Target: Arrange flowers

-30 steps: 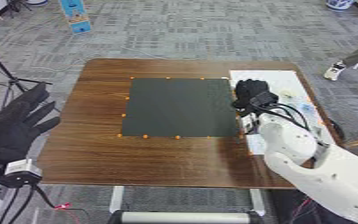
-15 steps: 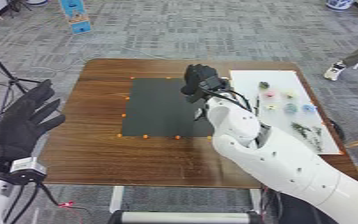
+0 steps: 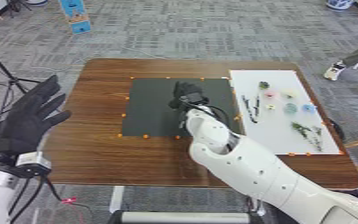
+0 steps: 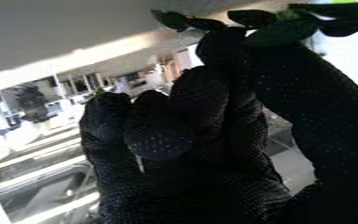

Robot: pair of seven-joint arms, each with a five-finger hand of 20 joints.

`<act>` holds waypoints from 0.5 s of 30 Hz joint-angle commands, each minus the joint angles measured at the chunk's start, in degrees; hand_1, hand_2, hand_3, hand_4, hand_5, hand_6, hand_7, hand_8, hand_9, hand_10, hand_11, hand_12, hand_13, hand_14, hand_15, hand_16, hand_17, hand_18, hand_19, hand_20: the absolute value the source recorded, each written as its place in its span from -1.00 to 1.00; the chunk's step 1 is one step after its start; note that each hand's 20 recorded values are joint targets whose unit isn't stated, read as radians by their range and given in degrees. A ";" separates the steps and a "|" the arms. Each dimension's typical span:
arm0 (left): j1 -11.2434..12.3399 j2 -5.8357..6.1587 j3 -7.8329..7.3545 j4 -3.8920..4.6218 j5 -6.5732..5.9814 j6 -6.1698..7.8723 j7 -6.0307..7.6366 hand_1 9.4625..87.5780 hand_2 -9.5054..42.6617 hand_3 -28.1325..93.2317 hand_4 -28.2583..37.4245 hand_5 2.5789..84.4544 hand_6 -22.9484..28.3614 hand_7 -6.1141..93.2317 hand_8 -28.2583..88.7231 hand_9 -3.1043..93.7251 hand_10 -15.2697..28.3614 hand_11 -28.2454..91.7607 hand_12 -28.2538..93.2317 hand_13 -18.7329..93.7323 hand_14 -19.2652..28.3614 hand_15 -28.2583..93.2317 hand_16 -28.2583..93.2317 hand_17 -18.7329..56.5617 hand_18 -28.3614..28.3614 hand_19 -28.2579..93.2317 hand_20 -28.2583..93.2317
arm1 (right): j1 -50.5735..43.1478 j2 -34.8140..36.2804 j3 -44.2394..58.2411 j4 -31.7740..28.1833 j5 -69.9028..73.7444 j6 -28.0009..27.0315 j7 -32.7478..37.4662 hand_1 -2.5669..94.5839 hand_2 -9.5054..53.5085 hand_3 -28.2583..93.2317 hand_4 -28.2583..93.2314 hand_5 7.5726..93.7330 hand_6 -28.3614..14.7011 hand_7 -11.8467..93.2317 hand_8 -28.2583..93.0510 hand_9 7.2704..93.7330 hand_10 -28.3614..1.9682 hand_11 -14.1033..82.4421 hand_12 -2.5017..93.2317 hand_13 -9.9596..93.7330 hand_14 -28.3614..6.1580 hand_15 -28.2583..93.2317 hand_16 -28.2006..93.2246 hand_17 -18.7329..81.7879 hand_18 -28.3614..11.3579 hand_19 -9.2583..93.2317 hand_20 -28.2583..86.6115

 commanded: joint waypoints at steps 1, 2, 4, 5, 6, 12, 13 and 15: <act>-2.55 1.53 1.35 0.86 -0.50 -1.24 -1.14 -0.55 -1.00 0.48 -1.00 -0.58 -0.03 -0.61 -0.64 -0.64 0.00 -0.38 -0.17 -0.42 0.25 -0.47 -0.43 -0.78 0.82 0.06 -0.43 | -2.88 -3.06 0.24 -1.72 -1.89 0.98 0.05 -0.15 -1.00 0.81 -0.60 0.49 0.24 0.32 -0.12 0.67 0.13 0.41 0.13 0.53 -0.04 0.82 0.16 0.03 -0.75 0.91 0.43; -2.54 1.36 1.25 0.81 -0.52 -1.41 -1.20 -0.55 -1.00 0.48 -1.00 -0.58 -0.03 -0.61 -0.64 -0.64 0.00 -0.38 -0.17 -0.42 0.24 -0.47 -0.43 -0.78 0.82 0.06 -0.42 | -3.00 -3.16 -0.01 -1.76 -1.69 1.21 0.03 -0.15 -1.00 0.80 -0.60 0.49 0.24 0.32 -0.12 0.67 0.13 0.41 0.13 0.53 -0.04 0.82 0.16 0.03 -0.75 0.91 0.43; -2.60 1.57 1.27 0.80 -0.46 -1.44 -0.93 -0.55 -1.00 0.49 -1.00 -0.58 -0.03 -0.62 -0.64 -0.64 -0.01 -0.38 -0.18 -0.42 0.24 -0.48 -0.43 -0.78 0.81 0.06 -0.42 | -3.13 -3.25 -0.67 -1.62 -1.65 2.02 0.07 -0.15 -1.00 0.80 -0.60 0.49 0.24 0.32 -0.12 0.67 0.13 0.41 0.13 0.53 -0.04 0.82 0.16 0.03 -0.75 0.91 0.43; -2.96 1.85 1.47 0.96 -0.52 -1.37 -0.79 -0.55 -1.00 0.49 -1.00 -0.58 -0.03 -0.62 -0.64 -0.64 -0.01 -0.39 -0.18 -0.42 0.24 -0.48 -0.43 -0.78 0.81 0.06 -0.42 | -3.06 -3.32 -0.84 -1.52 -1.58 2.28 0.01 -0.15 -1.00 0.80 -0.60 0.49 0.24 0.32 -0.12 0.67 0.14 0.41 0.13 0.53 -0.04 0.82 0.16 0.03 -0.75 0.91 0.43; -3.04 1.93 1.48 0.92 -0.54 -1.30 -0.71 -0.55 -1.00 0.49 -1.00 -0.58 -0.03 -0.62 -0.64 -0.64 -0.01 -0.39 -0.18 -0.42 0.24 -0.48 -0.43 -0.78 0.81 0.06 -0.42 | -2.91 -3.41 -1.16 -1.39 -1.38 2.55 -0.10 -0.15 -1.00 0.80 -0.60 0.49 0.24 0.32 -0.12 0.67 0.14 0.41 0.13 0.53 -0.04 0.82 0.16 0.03 -0.75 0.91 0.43; -6.30 3.45 3.44 1.91 -0.59 -1.62 -0.32 -0.55 -1.00 0.50 -1.00 -0.57 -0.03 -0.63 -0.63 -0.64 -0.01 -0.39 -0.18 -0.42 0.23 -0.49 -0.42 -0.77 0.80 0.05 -0.42 | -1.79 -3.92 -2.41 -0.01 -1.17 4.22 -1.06 -0.15 -1.00 0.80 -0.61 0.49 0.24 0.31 -0.12 0.67 0.13 0.40 0.13 0.53 -0.04 0.82 0.16 0.03 -0.74 0.91 0.43; -6.77 3.65 3.81 1.98 -0.55 -1.56 -0.22 -0.55 -1.00 0.49 -1.00 -0.57 -0.03 -0.63 -0.63 -0.64 -0.01 -0.39 -0.18 -0.42 0.23 -0.49 -0.42 -0.77 0.80 0.05 -0.42 | -1.65 -4.04 -2.76 0.38 -1.26 4.69 -1.21 -0.15 -1.00 0.80 -0.61 0.49 0.25 0.31 -0.12 0.67 0.13 0.40 0.13 0.53 -0.04 0.82 0.16 0.03 -0.74 0.91 0.43; -8.18 4.15 4.69 2.39 -0.51 -2.03 0.07 -0.55 -1.00 0.49 -1.00 -0.57 -0.03 -0.63 -0.63 -0.64 -0.01 -0.39 -0.18 -0.42 0.23 -0.49 -0.42 -0.77 0.80 0.05 -0.42 | -0.75 -4.06 -3.92 1.18 -1.11 6.23 -1.33 -0.15 -1.00 0.80 -0.62 0.49 0.25 0.31 -0.12 0.66 0.13 0.40 0.13 0.53 -0.03 0.82 0.16 0.03 -0.74 0.91 0.43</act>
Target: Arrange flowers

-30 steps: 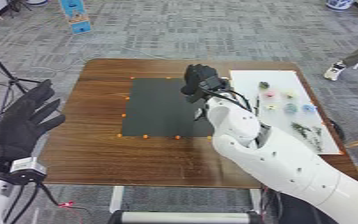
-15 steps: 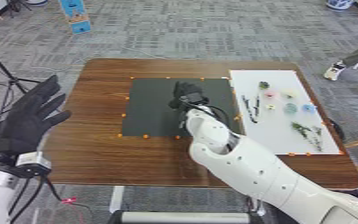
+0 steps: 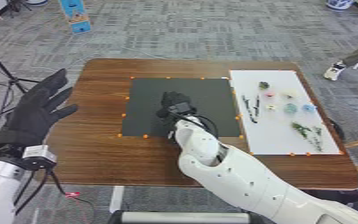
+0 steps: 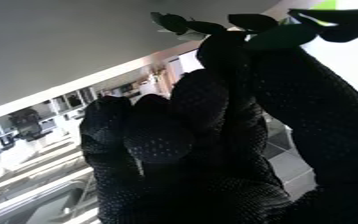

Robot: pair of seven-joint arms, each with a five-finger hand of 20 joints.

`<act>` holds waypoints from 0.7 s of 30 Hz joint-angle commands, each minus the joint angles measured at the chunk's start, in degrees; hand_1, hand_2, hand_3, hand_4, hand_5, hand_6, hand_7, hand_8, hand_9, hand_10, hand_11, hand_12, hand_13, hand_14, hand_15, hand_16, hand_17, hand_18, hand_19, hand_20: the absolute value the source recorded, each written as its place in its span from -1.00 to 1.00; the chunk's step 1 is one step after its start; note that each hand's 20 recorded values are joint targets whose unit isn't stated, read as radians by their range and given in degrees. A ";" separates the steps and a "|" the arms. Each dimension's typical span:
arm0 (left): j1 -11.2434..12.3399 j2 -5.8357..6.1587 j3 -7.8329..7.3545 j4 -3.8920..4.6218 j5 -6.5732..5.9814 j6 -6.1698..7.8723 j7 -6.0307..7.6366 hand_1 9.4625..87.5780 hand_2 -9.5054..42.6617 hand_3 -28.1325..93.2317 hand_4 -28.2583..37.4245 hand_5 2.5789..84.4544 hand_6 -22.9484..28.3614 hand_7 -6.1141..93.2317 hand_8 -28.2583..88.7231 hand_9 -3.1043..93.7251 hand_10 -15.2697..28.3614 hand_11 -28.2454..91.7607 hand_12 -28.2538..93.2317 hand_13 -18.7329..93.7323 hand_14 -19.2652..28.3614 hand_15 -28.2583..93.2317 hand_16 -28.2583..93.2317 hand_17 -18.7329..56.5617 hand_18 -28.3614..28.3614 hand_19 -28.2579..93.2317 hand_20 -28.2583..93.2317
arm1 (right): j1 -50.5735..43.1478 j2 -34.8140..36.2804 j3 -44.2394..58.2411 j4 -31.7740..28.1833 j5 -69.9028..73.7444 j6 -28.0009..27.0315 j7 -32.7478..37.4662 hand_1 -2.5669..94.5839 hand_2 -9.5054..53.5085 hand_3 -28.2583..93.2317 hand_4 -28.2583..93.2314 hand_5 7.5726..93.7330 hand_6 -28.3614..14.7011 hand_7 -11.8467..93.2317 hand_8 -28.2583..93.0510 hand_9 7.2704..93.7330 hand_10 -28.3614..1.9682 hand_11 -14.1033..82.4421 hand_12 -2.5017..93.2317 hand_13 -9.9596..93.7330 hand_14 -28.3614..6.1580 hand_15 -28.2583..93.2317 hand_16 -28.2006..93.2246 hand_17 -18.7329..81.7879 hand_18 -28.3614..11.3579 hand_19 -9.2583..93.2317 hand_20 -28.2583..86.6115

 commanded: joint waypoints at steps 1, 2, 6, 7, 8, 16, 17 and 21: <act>-4.73 2.19 2.62 1.11 -0.25 -1.23 0.59 -0.55 -1.00 0.49 -1.00 -0.57 -0.03 -0.63 -0.63 -0.64 -0.01 -0.39 -0.18 -0.42 0.23 -0.49 -0.42 -0.77 0.80 0.05 -0.42 | 2.36 -1.39 -2.72 2.41 -0.37 4.62 -1.41 -0.15 -1.00 0.80 -0.62 0.49 0.25 0.31 -0.12 0.66 0.14 0.40 0.13 0.53 -0.03 0.81 0.16 0.03 -0.74 0.91 0.43; -5.33 2.38 3.01 1.28 -0.31 -1.41 0.51 -0.55 -1.00 0.48 -1.00 -0.57 -0.03 -0.63 -0.63 -0.64 -0.01 -0.39 -0.18 -0.42 0.22 -0.49 -0.42 -0.77 0.80 0.04 -0.42 | 2.62 -1.46 -3.19 2.81 -0.70 5.35 -1.64 -0.15 -1.00 0.80 -0.62 0.49 0.25 0.31 -0.12 0.66 0.12 0.40 0.13 0.53 -0.03 0.81 0.16 0.03 -0.74 0.91 0.43; -7.73 3.31 4.98 2.08 -0.29 -1.96 0.75 -0.55 -1.00 0.48 -1.00 -0.57 -0.04 -0.62 -0.63 -0.64 0.00 -0.38 -0.17 -0.42 0.23 -0.49 -0.42 -0.78 0.80 0.04 -0.41 | 3.47 -1.92 -4.01 3.87 0.04 7.13 -2.17 -0.14 -1.00 0.80 -0.62 0.48 0.25 0.32 -0.13 0.66 0.14 0.40 0.12 0.53 -0.03 0.81 0.16 0.03 -0.74 0.91 0.43; -8.24 3.39 5.34 2.25 -0.30 -2.18 0.77 -0.55 -1.00 0.48 -1.00 -0.57 -0.04 -0.62 -0.63 -0.64 0.00 -0.38 -0.17 -0.42 0.22 -0.49 -0.42 -0.78 0.80 0.04 -0.41 | 3.82 -2.00 -4.45 4.00 -0.05 7.82 -2.13 -0.14 -1.00 0.80 -0.63 0.48 0.25 0.32 -0.13 0.66 0.13 0.40 0.12 0.53 -0.03 0.81 0.16 0.03 -0.74 0.91 0.43; -8.50 3.37 5.58 2.28 -0.30 -2.17 0.88 -0.55 -1.00 0.48 -1.00 -0.57 -0.04 -0.62 -0.63 -0.64 0.00 -0.38 -0.17 -0.42 0.22 -0.49 -0.42 -0.78 0.80 0.04 -0.41 | 4.03 -2.15 -4.73 4.08 -0.15 8.26 -2.05 -0.14 -1.00 0.79 -0.63 0.48 0.25 0.31 -0.13 0.66 0.13 0.40 0.12 0.53 -0.03 0.81 0.16 0.03 -0.74 0.91 0.43; -10.91 3.99 7.12 3.15 -0.22 -2.34 1.40 -0.55 -1.00 0.49 -1.00 -0.57 -0.03 -0.63 -0.63 -0.65 -0.02 -0.39 -0.18 -0.42 0.19 -0.51 -0.42 -0.76 0.78 0.03 -0.41 | 5.05 -2.54 -6.19 4.39 0.63 10.53 -0.89 -0.14 -1.00 0.79 -0.64 0.48 0.25 0.31 -0.14 0.66 0.13 0.39 0.12 0.53 -0.03 0.81 0.16 0.03 -0.73 0.90 0.42; -11.26 4.11 7.40 3.32 -0.30 -2.34 1.41 -0.54 -1.00 0.48 -1.00 -0.57 -0.03 -0.63 -0.63 -0.65 -0.02 -0.38 -0.18 -0.43 0.19 -0.50 -0.42 -0.76 0.78 0.03 -0.41 | 4.92 -2.70 -6.16 4.62 0.59 10.98 -1.03 -0.13 -1.00 0.79 -0.64 0.48 0.25 0.32 -0.14 0.66 0.13 0.39 0.12 0.53 -0.03 0.81 0.16 0.03 -0.73 0.90 0.42; -12.71 4.23 8.75 3.91 -0.36 -2.67 1.44 -0.56 -1.00 0.50 -1.00 -0.56 -0.03 -0.63 -0.63 -0.65 -0.01 -0.38 -0.18 -0.43 0.19 -0.51 -0.42 -0.76 0.78 0.02 -0.41 | 5.21 -3.54 -7.28 6.34 0.67 12.46 -0.84 -0.13 -1.00 0.79 -0.65 0.48 0.25 0.31 -0.14 0.66 0.13 0.39 0.12 0.52 -0.02 0.81 0.16 0.03 -0.73 0.90 0.42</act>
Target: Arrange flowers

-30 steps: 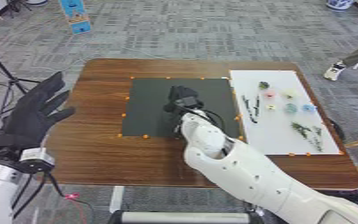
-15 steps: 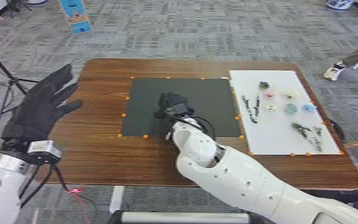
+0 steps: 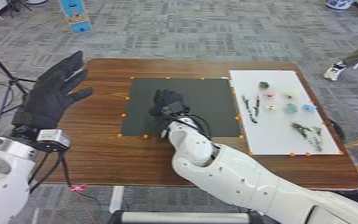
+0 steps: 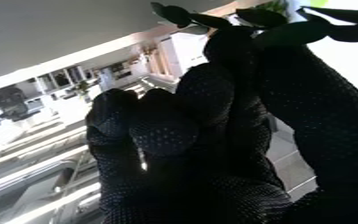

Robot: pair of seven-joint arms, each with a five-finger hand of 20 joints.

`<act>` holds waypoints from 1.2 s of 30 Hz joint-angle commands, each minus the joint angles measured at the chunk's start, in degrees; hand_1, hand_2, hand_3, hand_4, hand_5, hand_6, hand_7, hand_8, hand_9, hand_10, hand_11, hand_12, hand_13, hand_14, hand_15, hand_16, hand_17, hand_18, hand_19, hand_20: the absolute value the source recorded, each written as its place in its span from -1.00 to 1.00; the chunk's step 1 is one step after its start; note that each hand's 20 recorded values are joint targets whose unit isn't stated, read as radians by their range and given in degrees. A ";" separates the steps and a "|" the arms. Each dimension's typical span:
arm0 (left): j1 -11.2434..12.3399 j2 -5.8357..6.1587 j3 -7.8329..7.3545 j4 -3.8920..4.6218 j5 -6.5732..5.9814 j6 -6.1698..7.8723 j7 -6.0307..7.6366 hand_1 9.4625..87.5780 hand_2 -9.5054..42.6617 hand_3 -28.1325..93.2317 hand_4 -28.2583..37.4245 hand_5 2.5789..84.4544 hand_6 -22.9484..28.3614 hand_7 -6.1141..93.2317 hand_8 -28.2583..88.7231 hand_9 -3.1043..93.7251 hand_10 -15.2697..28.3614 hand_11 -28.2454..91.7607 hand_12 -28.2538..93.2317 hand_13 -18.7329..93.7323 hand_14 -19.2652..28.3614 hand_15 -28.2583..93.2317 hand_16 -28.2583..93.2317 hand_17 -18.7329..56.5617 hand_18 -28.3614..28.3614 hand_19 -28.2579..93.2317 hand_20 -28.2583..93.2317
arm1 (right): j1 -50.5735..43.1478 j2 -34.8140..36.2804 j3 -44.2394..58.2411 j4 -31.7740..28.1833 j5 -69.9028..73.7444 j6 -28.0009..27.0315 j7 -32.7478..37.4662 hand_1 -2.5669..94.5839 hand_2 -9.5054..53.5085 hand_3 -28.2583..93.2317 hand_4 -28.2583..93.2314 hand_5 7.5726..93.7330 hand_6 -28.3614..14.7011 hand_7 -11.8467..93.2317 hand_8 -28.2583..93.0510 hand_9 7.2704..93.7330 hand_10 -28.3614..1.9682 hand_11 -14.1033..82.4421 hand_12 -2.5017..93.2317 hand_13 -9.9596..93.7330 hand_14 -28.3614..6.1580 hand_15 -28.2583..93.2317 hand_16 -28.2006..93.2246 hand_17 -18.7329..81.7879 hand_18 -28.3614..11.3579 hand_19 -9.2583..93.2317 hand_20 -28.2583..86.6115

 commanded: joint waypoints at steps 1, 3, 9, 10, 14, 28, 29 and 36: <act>-3.20 0.63 2.29 1.37 -0.37 -1.26 0.24 -0.56 -1.00 0.50 -1.00 -0.56 -0.03 -0.63 -0.63 -0.65 -0.01 -0.38 -0.18 -0.43 0.18 -0.51 -0.42 -0.76 0.77 0.02 -0.41 | 0.91 -2.12 -0.98 2.20 -0.02 3.36 0.43 -0.13 -1.00 0.79 -0.65 0.48 0.25 0.31 -0.14 0.66 0.13 0.39 0.12 0.52 -0.02 0.81 0.16 0.03 -0.73 0.90 0.42; -4.36 0.97 3.17 1.86 -0.36 -1.89 0.00 -0.56 -1.00 0.50 -1.00 -0.56 -0.03 -0.63 -0.63 -0.65 -0.01 -0.38 -0.18 -0.43 0.18 -0.51 -0.42 -0.76 0.77 0.01 -0.41 | 1.18 -2.42 -1.72 3.01 0.34 4.80 0.94 -0.13 -1.00 0.79 -0.65 0.48 0.25 0.31 -0.14 0.65 0.13 0.39 0.12 0.52 -0.02 0.80 0.16 0.03 -0.73 0.90 0.42; -4.81 1.79 3.54 2.03 -0.65 -2.34 -0.21 -0.55 -1.00 0.49 -1.00 -0.56 -0.04 -0.63 -0.63 -0.65 -0.01 -0.39 -0.18 -0.43 0.17 -0.51 -0.42 -0.74 0.75 0.00 -0.41 | 2.85 -3.51 -4.82 3.78 -0.13 8.28 2.03 -0.11 -1.00 0.78 -0.71 0.46 0.26 0.30 -0.14 0.64 0.14 0.38 0.12 0.52 -0.01 0.80 0.16 0.02 -0.72 0.90 0.42; -5.18 1.90 3.86 2.20 -0.77 -2.56 -0.26 -0.56 -1.00 0.49 -1.00 -0.56 -0.04 -0.63 -0.63 -0.65 -0.01 -0.39 -0.19 -0.43 0.16 -0.52 -0.42 -0.74 0.74 -0.01 -0.41 | 3.28 -3.67 -5.36 3.87 -0.51 8.58 2.47 -0.10 -1.00 0.78 -0.73 0.46 0.26 0.30 -0.14 0.64 0.13 0.38 0.12 0.52 0.00 0.80 0.16 0.02 -0.71 0.89 0.42; -7.62 2.40 5.98 3.21 -0.92 -3.29 -1.01 -0.57 -1.00 0.50 -1.00 -0.56 -0.04 -0.63 -0.63 -0.65 -0.02 -0.40 -0.19 -0.43 0.12 -0.54 -0.42 -0.72 0.72 -0.03 -0.40 | 4.05 -4.34 -6.47 4.14 -0.04 10.50 3.49 -0.09 -1.00 0.78 -0.77 0.44 0.26 0.29 -0.15 0.63 0.14 0.37 0.13 0.50 0.00 0.79 0.16 0.02 -0.70 0.88 0.42; -9.61 2.48 7.35 4.13 -1.01 -3.55 -1.66 -0.53 -1.00 0.45 -1.00 -0.57 -0.06 -0.57 -0.65 -0.63 -0.01 -0.35 -0.17 -0.43 0.23 -0.44 -0.42 -0.80 0.81 0.05 -0.41 | 2.41 -4.91 -6.07 3.87 1.29 4.88 2.63 -0.07 -1.00 0.79 -0.80 0.43 0.27 0.31 -0.17 0.62 0.18 0.35 0.12 0.50 0.02 0.78 0.14 0.02 -0.67 0.87 0.41; -9.73 2.51 7.41 4.18 -1.05 -3.56 -1.68 -0.52 -1.00 0.44 -1.00 -0.57 -0.06 -0.57 -0.65 -0.63 -0.01 -0.35 -0.17 -0.43 0.23 -0.44 -0.42 -0.80 0.81 0.05 -0.41 | 2.40 -4.76 -6.07 3.85 1.36 4.15 2.54 -0.08 -1.00 0.78 -0.80 0.42 0.28 0.31 -0.18 0.62 0.18 0.34 0.12 0.49 0.03 0.78 0.14 0.01 -0.66 0.87 0.41; -8.78 2.38 6.61 3.78 -1.05 -3.30 -1.57 -0.49 -1.00 0.40 -1.00 -0.58 -0.05 -0.53 -0.67 -0.62 0.04 -0.31 -0.15 -0.41 0.33 -0.33 -0.42 -0.84 0.94 0.13 -0.43 | 1.02 -4.13 -2.91 2.60 3.31 -2.24 1.40 -0.19 -1.00 0.73 -0.82 0.31 0.25 0.17 -0.26 0.44 0.04 0.39 -0.05 0.39 0.01 0.76 0.12 -0.06 -0.64 0.81 0.40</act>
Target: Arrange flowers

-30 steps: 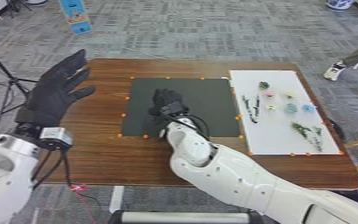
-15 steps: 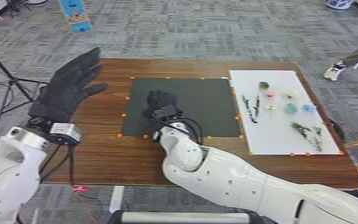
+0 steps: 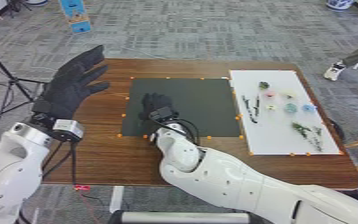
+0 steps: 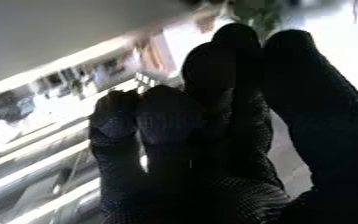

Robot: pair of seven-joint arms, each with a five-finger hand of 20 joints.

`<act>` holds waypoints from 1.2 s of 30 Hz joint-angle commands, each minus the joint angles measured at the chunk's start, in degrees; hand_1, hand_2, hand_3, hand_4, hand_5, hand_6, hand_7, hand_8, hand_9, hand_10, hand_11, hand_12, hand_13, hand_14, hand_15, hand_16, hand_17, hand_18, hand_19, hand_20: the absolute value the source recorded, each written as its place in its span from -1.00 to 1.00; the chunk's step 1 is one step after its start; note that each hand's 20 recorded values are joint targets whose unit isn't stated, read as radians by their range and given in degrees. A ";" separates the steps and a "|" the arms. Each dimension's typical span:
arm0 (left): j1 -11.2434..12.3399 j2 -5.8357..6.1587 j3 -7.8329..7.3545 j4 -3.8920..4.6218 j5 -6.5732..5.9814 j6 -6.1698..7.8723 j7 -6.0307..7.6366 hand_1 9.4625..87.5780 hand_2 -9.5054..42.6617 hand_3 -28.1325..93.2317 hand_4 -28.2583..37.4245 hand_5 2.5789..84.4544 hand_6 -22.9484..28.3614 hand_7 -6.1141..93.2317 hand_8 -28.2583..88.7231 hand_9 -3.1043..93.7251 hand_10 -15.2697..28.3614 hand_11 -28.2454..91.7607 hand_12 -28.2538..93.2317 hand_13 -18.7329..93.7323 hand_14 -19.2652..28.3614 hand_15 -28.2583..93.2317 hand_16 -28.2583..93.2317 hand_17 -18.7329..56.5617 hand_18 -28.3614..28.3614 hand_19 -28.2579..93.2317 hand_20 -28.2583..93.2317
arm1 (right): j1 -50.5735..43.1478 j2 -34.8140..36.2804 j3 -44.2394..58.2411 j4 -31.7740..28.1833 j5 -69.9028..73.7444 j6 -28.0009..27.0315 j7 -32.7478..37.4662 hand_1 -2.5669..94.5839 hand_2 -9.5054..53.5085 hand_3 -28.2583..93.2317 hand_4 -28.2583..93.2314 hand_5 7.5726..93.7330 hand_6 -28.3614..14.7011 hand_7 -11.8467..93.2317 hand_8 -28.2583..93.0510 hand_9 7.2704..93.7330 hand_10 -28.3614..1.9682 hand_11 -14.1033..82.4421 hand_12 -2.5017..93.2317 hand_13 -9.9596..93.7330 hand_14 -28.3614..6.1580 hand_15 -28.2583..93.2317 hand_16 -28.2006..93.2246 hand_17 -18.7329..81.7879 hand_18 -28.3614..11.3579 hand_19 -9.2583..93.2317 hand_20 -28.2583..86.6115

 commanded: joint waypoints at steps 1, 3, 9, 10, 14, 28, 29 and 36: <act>0.57 0.00 -0.77 -0.22 -0.37 -0.45 -0.21 -0.49 -1.00 0.40 -1.00 -0.58 -0.05 -0.52 -0.67 -0.62 0.04 -0.30 -0.16 -0.41 0.34 -0.32 -0.43 -0.85 0.95 0.14 -0.43 | -1.19 0.04 2.84 -1.71 1.57 -6.37 -0.14 -0.21 -1.00 0.73 -0.82 0.30 0.24 0.15 -0.26 0.43 0.03 0.41 -0.10 0.39 0.00 0.76 0.11 -0.07 -0.64 0.80 0.40; 0.98 -0.05 -1.05 -0.38 -0.32 -0.41 -0.07 -0.49 -1.00 0.40 -1.00 -0.59 -0.06 -0.51 -0.68 -0.61 0.05 -0.30 -0.16 -0.40 0.34 -0.32 -0.44 -0.85 0.95 0.14 -0.44 | -1.20 0.05 3.07 -1.82 1.31 -7.41 -0.20 -0.23 -1.00 0.74 -0.82 0.30 0.23 0.14 -0.26 0.42 0.02 0.41 -0.11 0.38 -0.02 0.76 0.11 -0.08 -0.65 0.80 0.41; 2.52 -0.45 -2.27 -1.06 -0.23 0.13 0.23 -0.47 -0.98 0.37 -1.00 -0.60 -0.05 -0.48 -0.70 -0.61 0.07 -0.29 -0.15 -0.39 0.38 -0.27 -0.43 -0.87 1.00 0.18 -0.47 | -1.78 0.67 3.25 -3.26 -1.40 -5.37 -1.01 -0.23 -1.00 0.76 -0.82 0.23 0.21 0.15 -0.27 0.36 0.00 0.42 -0.10 0.33 -0.04 0.75 0.11 -0.10 -0.63 0.78 0.40; 3.22 -0.62 -2.73 -1.37 -0.27 0.39 0.47 -0.47 -0.96 0.36 -1.00 -0.60 -0.05 -0.48 -0.70 -0.60 0.08 -0.29 -0.15 -0.39 0.40 -0.26 -0.43 -0.88 1.00 0.19 -0.48 | -1.65 0.83 2.90 -3.53 -3.86 -4.27 -0.52 -0.20 -0.99 0.76 -0.81 0.19 0.21 0.18 -0.29 0.36 0.01 0.36 0.00 0.33 -0.04 0.76 0.11 -0.10 -0.63 0.77 0.40; 5.88 -1.65 -4.80 -2.51 -0.01 1.09 1.00 -0.46 -0.90 0.31 -1.00 -0.60 -0.04 -0.46 -0.71 -0.59 0.12 -0.27 -0.14 -0.38 0.44 -0.21 -0.43 -0.90 1.00 0.21 -0.50 | -2.53 2.98 4.99 -7.89 -3.91 -4.30 -4.34 -0.13 -0.86 0.81 -0.77 0.04 0.24 0.11 -0.39 0.38 0.08 0.22 0.26 0.36 -0.02 0.79 0.09 -0.08 -0.66 0.81 0.41; 10.22 -2.69 -8.37 -4.40 0.03 2.86 1.96 -0.48 -0.93 0.34 -1.00 -0.62 -0.10 -0.37 -0.75 -0.60 0.04 -0.25 -0.13 -0.37 0.29 -0.23 -0.43 -0.88 0.98 0.20 -0.53 | -8.69 7.83 14.69 -16.06 11.31 -31.26 -21.99 -0.58 0.57 0.94 -0.61 -0.08 0.32 -0.51 -0.72 0.71 0.08 0.62 -0.22 0.69 0.02 0.89 0.08 0.20 -0.79 1.00 0.57; 10.15 -2.69 -8.34 -4.39 0.01 2.82 2.02 -0.48 -0.93 0.34 -1.00 -0.62 -0.10 -0.37 -0.76 -0.60 0.04 -0.25 -0.13 -0.37 0.28 -0.23 -0.43 -0.87 0.99 0.21 -0.53 | -8.46 7.59 14.39 -15.57 11.09 -31.18 -21.63 -0.60 0.57 0.94 -0.61 -0.09 0.32 -0.51 -0.72 0.72 0.10 0.63 -0.22 0.70 0.04 0.90 0.08 0.21 -0.80 1.00 0.59; 9.59 -2.71 -7.84 -4.20 0.09 2.41 1.76 -0.47 -0.92 0.33 -1.00 -0.63 -0.08 -0.38 -0.76 -0.61 0.05 -0.25 -0.14 -0.36 0.29 -0.23 -0.42 -0.86 1.00 0.22 -0.53 | -7.81 6.66 14.39 -13.68 10.07 -32.26 -19.49 -0.62 0.55 0.96 -0.59 -0.14 0.31 -0.50 -0.74 0.79 0.20 0.66 -0.23 0.77 0.09 0.92 0.08 0.31 -0.79 1.00 0.64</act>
